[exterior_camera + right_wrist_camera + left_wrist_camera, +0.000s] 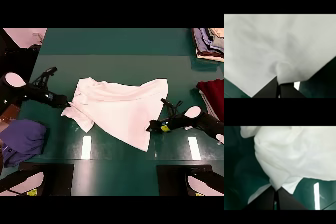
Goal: Fold the shirts.
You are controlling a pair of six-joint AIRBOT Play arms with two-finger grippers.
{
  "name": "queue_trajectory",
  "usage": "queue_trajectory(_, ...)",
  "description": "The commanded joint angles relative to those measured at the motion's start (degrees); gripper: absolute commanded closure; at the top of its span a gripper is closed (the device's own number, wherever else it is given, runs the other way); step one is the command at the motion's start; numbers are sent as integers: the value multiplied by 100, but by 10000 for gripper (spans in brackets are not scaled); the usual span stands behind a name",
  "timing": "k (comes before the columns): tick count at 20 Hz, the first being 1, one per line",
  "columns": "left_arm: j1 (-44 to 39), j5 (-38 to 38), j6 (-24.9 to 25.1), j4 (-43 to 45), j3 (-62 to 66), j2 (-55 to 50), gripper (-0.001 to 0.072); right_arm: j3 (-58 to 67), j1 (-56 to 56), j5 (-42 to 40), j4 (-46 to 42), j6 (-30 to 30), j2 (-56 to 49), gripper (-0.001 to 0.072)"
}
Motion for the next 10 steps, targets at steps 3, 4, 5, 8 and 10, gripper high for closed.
queue_trajectory(3, 4, -734, -319, 960, 1908, 4, 680, 1646, -9, -59, 149, -46, 796, 696)
queue_trajectory(4, 4, -898, -352, 1073, 2514, 4, 680, 2109, -109, -107, 149, -48, 986, 696)
queue_trajectory(5, 4, -1029, -352, 1123, 3139, 4, 680, 2618, -243, -120, 149, -48, 1172, 696)
queue_trajectory(8, 4, -1193, -457, 1069, 4896, 4, 680, 3967, -686, -39, 144, -48, 1504, 696)
queue_trajectory(10, 4, -1193, -455, 800, 5967, 4, 679, 4717, -942, 133, 149, -50, 1604, 696)
